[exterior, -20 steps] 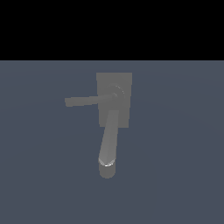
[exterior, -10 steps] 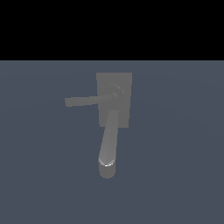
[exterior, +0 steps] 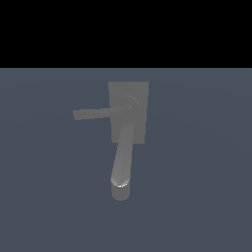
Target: Turn on the faucet by rotating a designated handle.
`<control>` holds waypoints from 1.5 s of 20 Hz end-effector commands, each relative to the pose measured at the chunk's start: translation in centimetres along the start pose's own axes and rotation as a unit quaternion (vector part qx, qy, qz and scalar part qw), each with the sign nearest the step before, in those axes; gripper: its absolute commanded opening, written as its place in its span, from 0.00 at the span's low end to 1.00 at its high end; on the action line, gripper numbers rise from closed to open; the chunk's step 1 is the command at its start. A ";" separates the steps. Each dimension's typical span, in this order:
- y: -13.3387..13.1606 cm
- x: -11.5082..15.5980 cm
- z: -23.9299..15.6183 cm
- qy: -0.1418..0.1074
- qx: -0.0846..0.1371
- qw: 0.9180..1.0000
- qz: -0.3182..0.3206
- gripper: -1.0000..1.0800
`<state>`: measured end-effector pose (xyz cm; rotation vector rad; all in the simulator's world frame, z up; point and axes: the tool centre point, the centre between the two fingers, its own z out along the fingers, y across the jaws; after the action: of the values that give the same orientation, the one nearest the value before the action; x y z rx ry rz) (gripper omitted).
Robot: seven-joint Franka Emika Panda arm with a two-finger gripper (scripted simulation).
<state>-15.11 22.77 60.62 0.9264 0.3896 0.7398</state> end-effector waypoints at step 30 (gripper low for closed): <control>-30.8 9.7 -14.2 0.336 -0.098 0.855 -0.383 0.00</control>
<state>-4.67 26.79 28.97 0.2449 1.1586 0.3484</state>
